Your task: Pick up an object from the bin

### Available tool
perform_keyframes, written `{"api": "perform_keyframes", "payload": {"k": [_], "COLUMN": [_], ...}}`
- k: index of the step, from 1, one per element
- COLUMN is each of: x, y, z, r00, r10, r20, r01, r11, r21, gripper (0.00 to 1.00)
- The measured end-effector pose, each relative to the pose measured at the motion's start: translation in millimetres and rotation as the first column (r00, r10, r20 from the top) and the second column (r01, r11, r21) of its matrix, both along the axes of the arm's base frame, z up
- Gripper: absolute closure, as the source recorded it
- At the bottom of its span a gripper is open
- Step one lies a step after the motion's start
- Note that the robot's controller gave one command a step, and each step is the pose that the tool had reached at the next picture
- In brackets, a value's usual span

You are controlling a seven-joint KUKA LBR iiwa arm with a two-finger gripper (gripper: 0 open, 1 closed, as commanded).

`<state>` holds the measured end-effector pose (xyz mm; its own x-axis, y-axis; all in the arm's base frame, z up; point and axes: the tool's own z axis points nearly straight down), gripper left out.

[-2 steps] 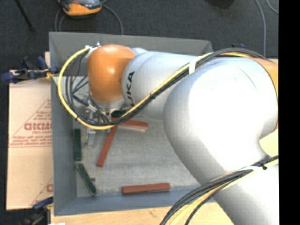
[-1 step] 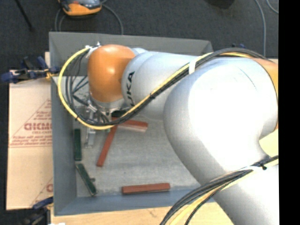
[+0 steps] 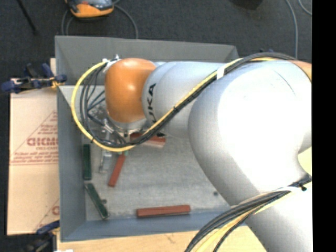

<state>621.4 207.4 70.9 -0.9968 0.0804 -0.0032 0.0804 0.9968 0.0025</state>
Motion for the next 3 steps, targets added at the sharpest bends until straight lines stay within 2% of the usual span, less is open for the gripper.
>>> {"api": "perform_keyframes", "payload": {"k": [1,2,3], "x": [-12.3,-24.5,-10.1], "y": [-7.4,3.2,-9.4], "z": [0.7,63.9,78.9], "r00": [1.0,1.0,0.985], "r10": [-0.012,0.026,0.172], "r20": [0.001,-0.005,0.011], "r01": [0.012,-0.026,-0.172], "r11": [1.0,1.0,0.985], "r21": [0.001,-0.004,-0.001], "gripper": [0.0,0.0,0.0]}}
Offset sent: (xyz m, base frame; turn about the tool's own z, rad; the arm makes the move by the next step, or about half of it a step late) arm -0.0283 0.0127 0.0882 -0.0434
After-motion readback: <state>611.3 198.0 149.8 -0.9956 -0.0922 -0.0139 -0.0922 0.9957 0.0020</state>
